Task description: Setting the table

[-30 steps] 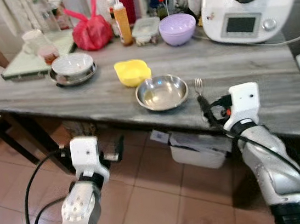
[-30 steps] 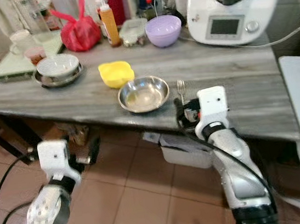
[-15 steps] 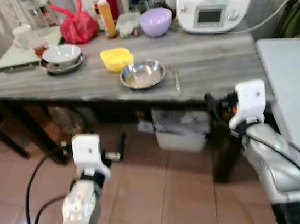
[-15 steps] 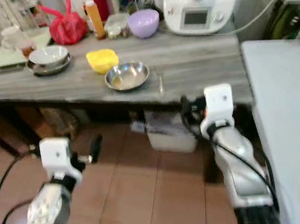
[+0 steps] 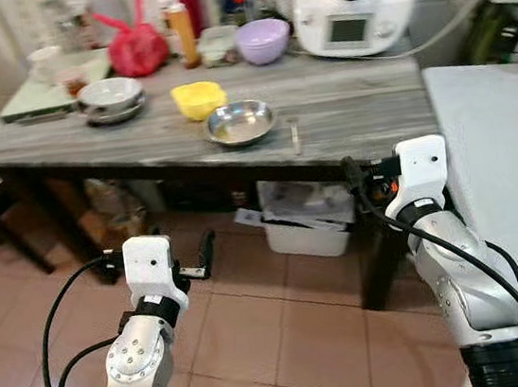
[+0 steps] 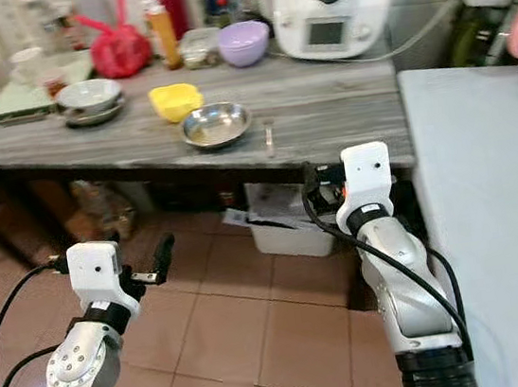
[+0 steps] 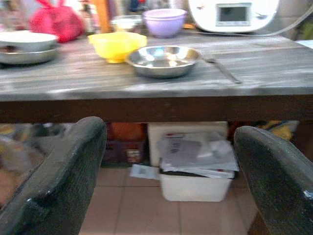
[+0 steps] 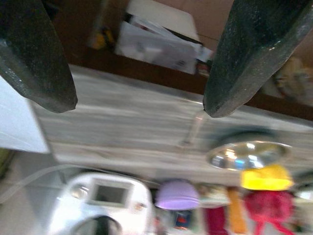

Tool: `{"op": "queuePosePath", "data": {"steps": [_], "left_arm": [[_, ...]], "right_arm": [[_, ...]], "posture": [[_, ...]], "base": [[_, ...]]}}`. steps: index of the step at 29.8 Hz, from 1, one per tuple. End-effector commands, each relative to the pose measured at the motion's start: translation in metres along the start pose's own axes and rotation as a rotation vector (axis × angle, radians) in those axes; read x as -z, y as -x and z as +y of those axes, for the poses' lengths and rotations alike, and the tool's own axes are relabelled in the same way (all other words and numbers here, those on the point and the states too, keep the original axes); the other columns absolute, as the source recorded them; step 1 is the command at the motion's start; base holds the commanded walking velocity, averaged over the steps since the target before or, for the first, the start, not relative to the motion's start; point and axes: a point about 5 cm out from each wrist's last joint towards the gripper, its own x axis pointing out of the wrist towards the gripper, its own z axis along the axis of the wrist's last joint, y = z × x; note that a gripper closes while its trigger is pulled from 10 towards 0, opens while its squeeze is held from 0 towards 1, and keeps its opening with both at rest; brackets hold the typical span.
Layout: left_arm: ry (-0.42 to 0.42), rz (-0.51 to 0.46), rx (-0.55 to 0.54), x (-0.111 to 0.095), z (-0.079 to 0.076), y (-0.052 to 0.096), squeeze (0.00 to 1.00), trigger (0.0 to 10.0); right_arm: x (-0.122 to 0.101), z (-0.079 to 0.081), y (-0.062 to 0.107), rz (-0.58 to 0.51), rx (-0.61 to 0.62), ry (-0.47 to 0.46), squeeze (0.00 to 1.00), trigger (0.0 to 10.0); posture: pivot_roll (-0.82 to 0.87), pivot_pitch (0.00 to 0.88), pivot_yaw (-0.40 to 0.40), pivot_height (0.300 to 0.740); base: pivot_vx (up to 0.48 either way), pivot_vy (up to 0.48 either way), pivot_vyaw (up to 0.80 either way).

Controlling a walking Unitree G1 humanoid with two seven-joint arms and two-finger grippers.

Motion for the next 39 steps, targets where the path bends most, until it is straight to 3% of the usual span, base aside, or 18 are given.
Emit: {"op": "queuePosePath", "data": {"steps": [1, 24, 39], "left_arm": [[-0.001, 0.005, 0.002, 0.0004, 0.0012, 0.0005, 0.00, 10.0], [-0.015, 0.006, 0.014, 0.0015, -0.0021, 0.0001, 0.00, 10.0], [-0.001, -0.036, 0.014, -0.0010, -0.0016, -0.0029, 0.00, 10.0]], "right_arm": [[-0.0001, 0.0021, -0.0001, 0.002, -0.005, 0.000, 0.00, 10.0], [0.0005, 0.0012, 0.0012, 0.002, 0.004, 0.002, 0.00, 10.0], [-0.0014, 0.0026, 0.0018, -0.018, -0.007, 0.000, 0.00, 10.0]], "posture": [[-0.14, 0.073, 0.060, 0.740], [-0.14, 0.077, 0.062, 0.740], [-0.14, 0.076, 0.062, 0.740]], "base": [[0.000, 0.000, -0.62], [-0.271, 0.000, -0.50], [0.000, -0.032, 0.00]]}}
